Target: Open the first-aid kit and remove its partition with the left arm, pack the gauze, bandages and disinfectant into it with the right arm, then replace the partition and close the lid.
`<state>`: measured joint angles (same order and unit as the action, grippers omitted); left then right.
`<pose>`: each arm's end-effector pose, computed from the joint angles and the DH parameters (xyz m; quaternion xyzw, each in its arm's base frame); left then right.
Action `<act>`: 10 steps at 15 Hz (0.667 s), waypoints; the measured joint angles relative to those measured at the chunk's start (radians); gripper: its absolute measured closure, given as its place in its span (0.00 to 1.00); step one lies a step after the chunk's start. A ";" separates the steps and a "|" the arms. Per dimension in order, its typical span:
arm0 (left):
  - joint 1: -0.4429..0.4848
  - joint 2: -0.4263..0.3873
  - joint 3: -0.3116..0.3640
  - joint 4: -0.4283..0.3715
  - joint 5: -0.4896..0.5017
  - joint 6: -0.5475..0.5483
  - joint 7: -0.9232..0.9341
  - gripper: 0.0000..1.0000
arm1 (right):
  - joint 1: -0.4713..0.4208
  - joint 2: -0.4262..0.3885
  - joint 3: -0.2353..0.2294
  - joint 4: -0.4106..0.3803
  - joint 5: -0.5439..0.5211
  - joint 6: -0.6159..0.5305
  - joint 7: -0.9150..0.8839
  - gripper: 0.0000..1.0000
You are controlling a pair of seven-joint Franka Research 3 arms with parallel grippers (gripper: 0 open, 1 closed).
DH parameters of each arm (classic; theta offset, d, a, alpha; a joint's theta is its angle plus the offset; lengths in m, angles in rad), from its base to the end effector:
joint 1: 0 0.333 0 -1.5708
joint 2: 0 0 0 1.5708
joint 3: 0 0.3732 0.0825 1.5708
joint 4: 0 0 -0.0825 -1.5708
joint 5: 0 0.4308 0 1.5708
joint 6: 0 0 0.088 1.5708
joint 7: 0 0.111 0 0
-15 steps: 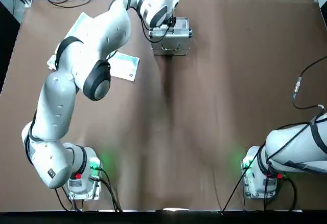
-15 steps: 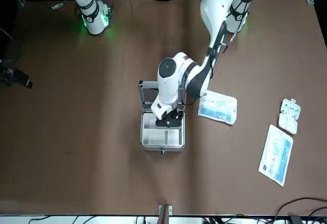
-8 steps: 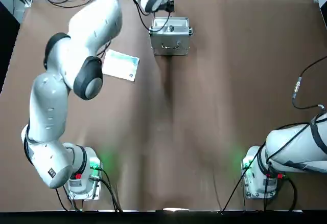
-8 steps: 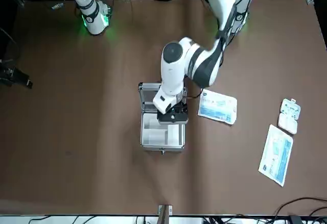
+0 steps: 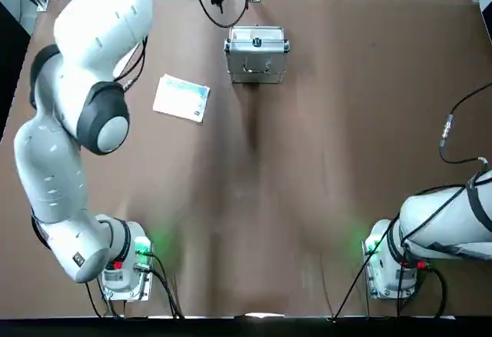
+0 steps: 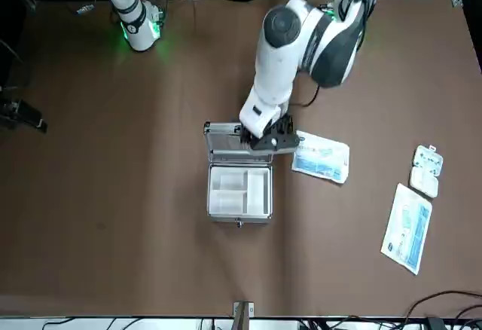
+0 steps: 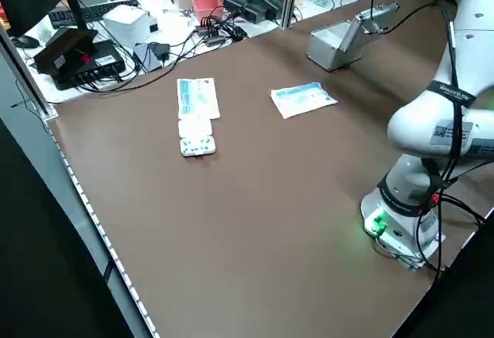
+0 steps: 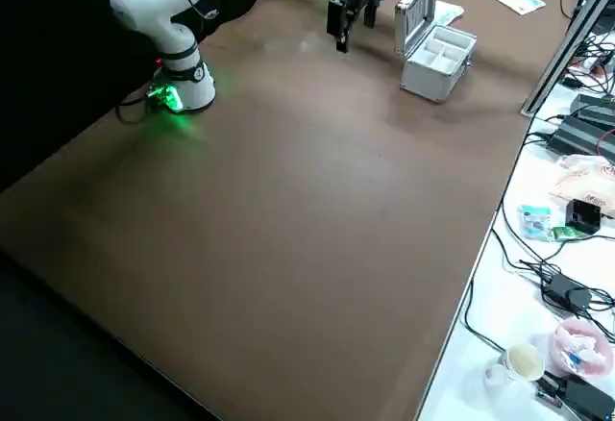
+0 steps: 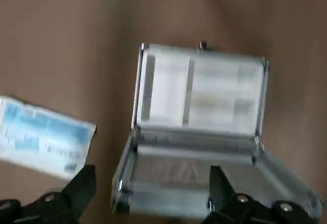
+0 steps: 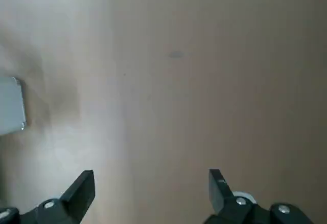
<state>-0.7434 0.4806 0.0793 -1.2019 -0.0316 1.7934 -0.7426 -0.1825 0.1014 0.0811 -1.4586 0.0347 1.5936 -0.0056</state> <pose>0.6049 -0.4965 0.5600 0.9978 0.0363 0.0444 0.0344 0.6381 -0.0642 0.6754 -0.9985 0.0482 -0.0181 0.0205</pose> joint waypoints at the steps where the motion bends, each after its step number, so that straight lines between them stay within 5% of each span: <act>1: 0.000 -0.016 -0.005 0.000 -0.034 -0.049 0.002 0.02 | 0.002 -0.004 0.001 0.011 0.000 -0.002 0.000 0.01; 3: -0.001 -0.036 -0.012 -0.001 -0.111 -0.135 0.002 0.12 | 0.008 -0.014 0.001 0.021 0.000 -0.006 0.003 0.01; 10: -0.016 -0.028 -0.037 -0.028 -0.200 -0.253 0.001 0.82 | 0.008 -0.018 -0.010 0.038 -0.004 -0.114 0.003 0.01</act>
<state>-0.7591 0.4530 0.0423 -1.2295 -0.2313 1.5403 -0.7411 -0.1746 0.0838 0.0716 -1.4202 0.0312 1.4797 -0.0026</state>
